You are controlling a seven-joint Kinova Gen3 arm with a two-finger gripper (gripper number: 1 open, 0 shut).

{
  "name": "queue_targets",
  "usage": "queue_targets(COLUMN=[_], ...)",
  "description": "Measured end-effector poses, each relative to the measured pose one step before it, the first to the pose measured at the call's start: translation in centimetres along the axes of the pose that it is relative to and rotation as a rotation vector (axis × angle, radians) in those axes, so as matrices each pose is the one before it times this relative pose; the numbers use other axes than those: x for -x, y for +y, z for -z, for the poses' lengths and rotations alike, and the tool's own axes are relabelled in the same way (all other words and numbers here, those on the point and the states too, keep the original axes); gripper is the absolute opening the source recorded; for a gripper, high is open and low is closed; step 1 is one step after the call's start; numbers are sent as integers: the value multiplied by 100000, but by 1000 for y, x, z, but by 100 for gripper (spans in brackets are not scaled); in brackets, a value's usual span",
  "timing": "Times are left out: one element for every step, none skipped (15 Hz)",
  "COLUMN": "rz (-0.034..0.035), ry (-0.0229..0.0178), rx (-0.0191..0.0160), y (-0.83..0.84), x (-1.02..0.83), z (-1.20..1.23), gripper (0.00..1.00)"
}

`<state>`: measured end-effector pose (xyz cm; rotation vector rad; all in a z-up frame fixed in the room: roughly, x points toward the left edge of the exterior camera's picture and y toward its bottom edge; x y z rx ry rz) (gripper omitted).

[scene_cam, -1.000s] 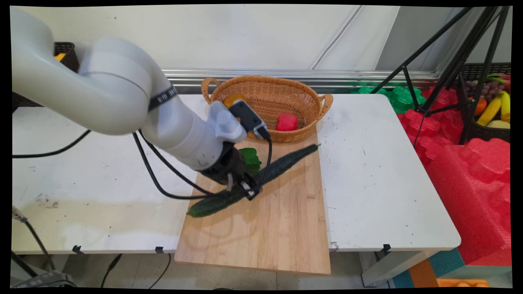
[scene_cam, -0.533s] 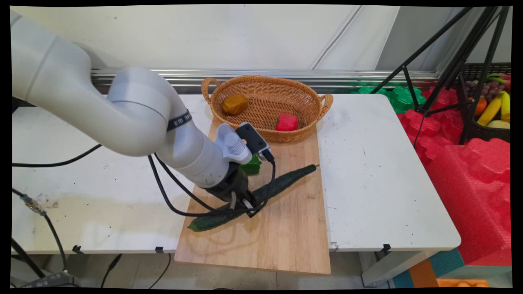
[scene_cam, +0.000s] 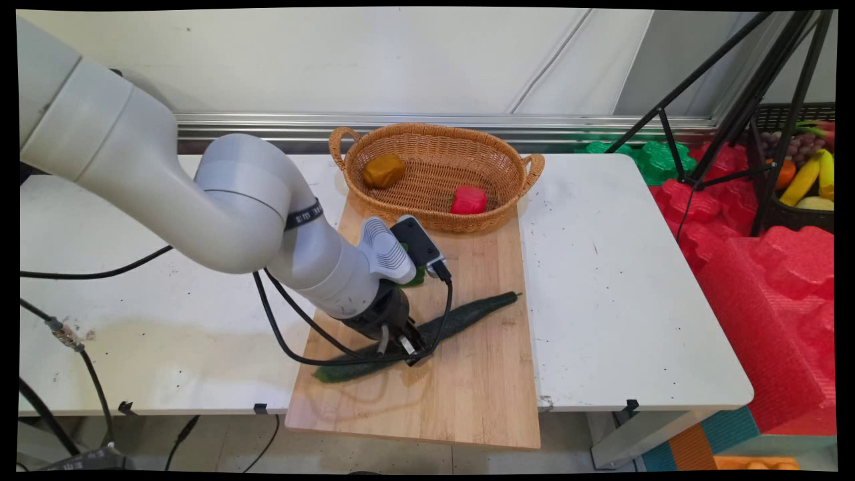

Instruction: Place the picked object on the cutting board

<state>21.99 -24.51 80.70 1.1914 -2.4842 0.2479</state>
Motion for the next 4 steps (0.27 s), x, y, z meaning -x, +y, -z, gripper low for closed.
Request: queue_targets(rz=[-467, -481, -547, -492], ry=[175, 294, 489, 404], rx=[37, 21, -41, -106], y=[14, 4, -2, -19], x=[34, 53, 17, 21], z=[-79, -65, -18, 1], gripper=[100, 100, 100, 100])
